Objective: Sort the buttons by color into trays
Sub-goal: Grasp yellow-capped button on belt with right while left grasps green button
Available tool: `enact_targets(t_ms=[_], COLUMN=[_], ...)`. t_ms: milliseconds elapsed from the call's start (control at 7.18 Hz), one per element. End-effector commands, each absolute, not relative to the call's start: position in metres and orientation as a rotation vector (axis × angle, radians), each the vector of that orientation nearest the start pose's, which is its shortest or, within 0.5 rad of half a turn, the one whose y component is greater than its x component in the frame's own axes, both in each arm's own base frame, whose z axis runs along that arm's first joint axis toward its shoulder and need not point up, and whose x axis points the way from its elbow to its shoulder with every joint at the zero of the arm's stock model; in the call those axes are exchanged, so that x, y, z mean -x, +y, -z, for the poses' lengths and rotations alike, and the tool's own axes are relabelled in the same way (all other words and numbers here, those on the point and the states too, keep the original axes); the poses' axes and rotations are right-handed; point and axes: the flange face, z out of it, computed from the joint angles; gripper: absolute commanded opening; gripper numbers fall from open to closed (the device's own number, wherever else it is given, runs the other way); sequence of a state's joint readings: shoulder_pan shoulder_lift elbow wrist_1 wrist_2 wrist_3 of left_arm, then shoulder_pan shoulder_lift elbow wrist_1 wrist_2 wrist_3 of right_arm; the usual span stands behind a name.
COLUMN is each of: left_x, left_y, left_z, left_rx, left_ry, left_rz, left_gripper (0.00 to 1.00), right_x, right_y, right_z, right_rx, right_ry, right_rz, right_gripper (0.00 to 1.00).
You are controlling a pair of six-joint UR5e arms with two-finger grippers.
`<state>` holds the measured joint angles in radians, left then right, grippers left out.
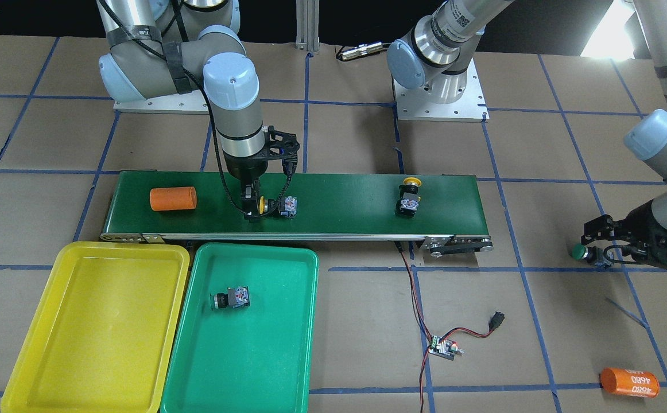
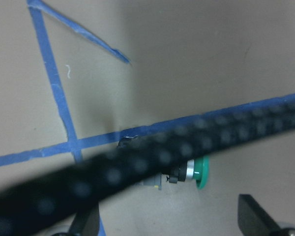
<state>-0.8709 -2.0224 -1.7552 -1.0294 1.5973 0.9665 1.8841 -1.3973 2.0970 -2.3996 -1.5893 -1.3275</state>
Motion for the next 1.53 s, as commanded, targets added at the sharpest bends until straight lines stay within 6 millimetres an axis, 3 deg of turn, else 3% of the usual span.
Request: enact_targets(t_ms=[0,418,697,836,1115,1254,1393], left_x=[-0.286,-0.283,-0.284,-0.283,-0.283,-0.284,-0.289], left_y=[-0.535,-0.539,-0.539,-0.539,-0.537,-0.538,-0.537], left_z=[-0.195,-0.186,-0.186,-0.185,-0.175,-0.169,-0.170], left_rx=[-0.435,-0.444,-0.444,-0.444,-0.436,-0.438,-0.437], left_ry=[3.170,3.210,3.209,3.209,3.217,3.217,3.182], left_rz=[-0.137,-0.094,-0.096,-0.099,-0.126,-0.133,-0.153], left_gripper=[1.00,1.00,1.00,1.00,1.00,0.91,0.45], right_x=[-0.281,-0.280,-0.280,-0.277,-0.265,-0.251,-0.220], right_y=[-0.422,-0.421,-0.423,-0.426,-0.443,-0.467,-0.494], right_z=[-0.245,-0.241,-0.242,-0.243,-0.259,-0.279,-0.289], right_rx=[2.293,2.295,2.300,2.295,2.350,2.316,2.293], right_ry=[2.250,2.249,2.247,2.256,2.322,2.382,2.414], right_rz=[0.181,0.165,0.171,0.172,0.170,0.221,0.193], right_gripper=[1.00,0.74,0.38,0.25,0.15,0.15,0.16])
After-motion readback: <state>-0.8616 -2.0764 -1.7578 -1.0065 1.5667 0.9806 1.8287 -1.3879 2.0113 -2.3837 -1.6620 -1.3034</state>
